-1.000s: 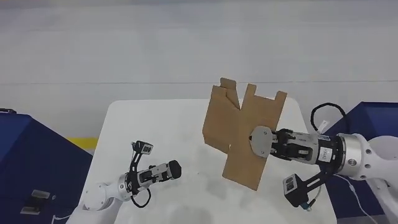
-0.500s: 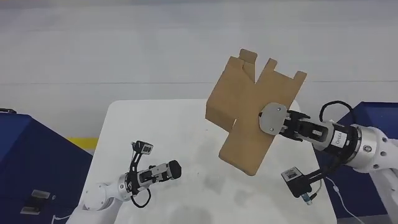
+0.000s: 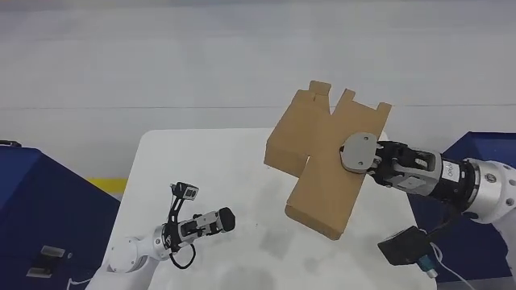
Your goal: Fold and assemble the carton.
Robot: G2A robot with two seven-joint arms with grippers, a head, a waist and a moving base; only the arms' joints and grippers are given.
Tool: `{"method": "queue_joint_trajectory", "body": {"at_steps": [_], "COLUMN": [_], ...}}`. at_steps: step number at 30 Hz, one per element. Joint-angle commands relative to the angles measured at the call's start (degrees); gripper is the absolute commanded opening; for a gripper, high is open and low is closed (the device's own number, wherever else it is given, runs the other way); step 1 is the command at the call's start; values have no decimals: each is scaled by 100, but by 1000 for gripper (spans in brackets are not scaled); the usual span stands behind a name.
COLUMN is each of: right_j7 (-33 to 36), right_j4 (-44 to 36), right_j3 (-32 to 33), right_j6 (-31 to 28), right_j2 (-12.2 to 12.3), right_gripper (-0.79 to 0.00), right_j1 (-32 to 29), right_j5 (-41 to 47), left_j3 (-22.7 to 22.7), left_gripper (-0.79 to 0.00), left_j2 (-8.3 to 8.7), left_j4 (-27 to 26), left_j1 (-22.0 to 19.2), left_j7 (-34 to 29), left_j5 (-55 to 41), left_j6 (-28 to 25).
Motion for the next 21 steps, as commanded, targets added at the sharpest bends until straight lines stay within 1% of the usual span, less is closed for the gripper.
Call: {"method": "queue_joint_trajectory", "body": {"at_steps": [1, 2, 3, 4, 7, 10, 12, 14, 17, 18, 21], "right_j7": [52, 22, -212, -405, -636, -455, -71, 605, 1791, 2024, 2024], "right_j4": [111, 259, 492, 754, 1280, 1771, 2125, 2349, 2436, 2400, 2400], "right_j3": [-34, -40, -91, -86, -126, -339, -684, -1172, -1780, -1955, -1955], "right_j6": [-34, 17, -123, -342, -1119, -1680, -2226, -2245, -2245, -2245, -2245], "right_j2": [-14, -44, -72, -88, -103, -118, -109, -75, -10, 4, 4], "right_gripper": [-785, -785, -785, -785, -785, -785, -785, -785, -785, -785, -785], "right_j1": [-51, -51, -55, 19, 298, 490, 621, 770, 1097, 1154, 1154], "right_j5": [232, 798, 1647, 2423, 4178, 5731, 6710, 7651, 8661, 8892, 8892], "left_j3": [0, 0, 0, 0, 0, 0, 0, 0, 0, 0, 0], "left_gripper": [0, 0, 0, 0, 0, 0, 0, 0, 0, 0, 0], "left_j2": [0, 0, 0, 0, 0, 0, 0, 0, 0, 0, 0], "left_j4": [0, 0, 0, 0, 0, 0, 0, 0, 0, 0, 0], "left_j1": [0, 0, 0, 0, 0, 0, 0, 0, 0, 0, 0], "left_j7": [0, 0, 0, 0, 0, 0, 0, 0, 0, 0, 0], "left_j5": [0, 0, 0, 0, 0, 0, 0, 0, 0, 0, 0], "left_j6": [0, 0, 0, 0, 0, 0, 0, 0, 0, 0, 0]}}
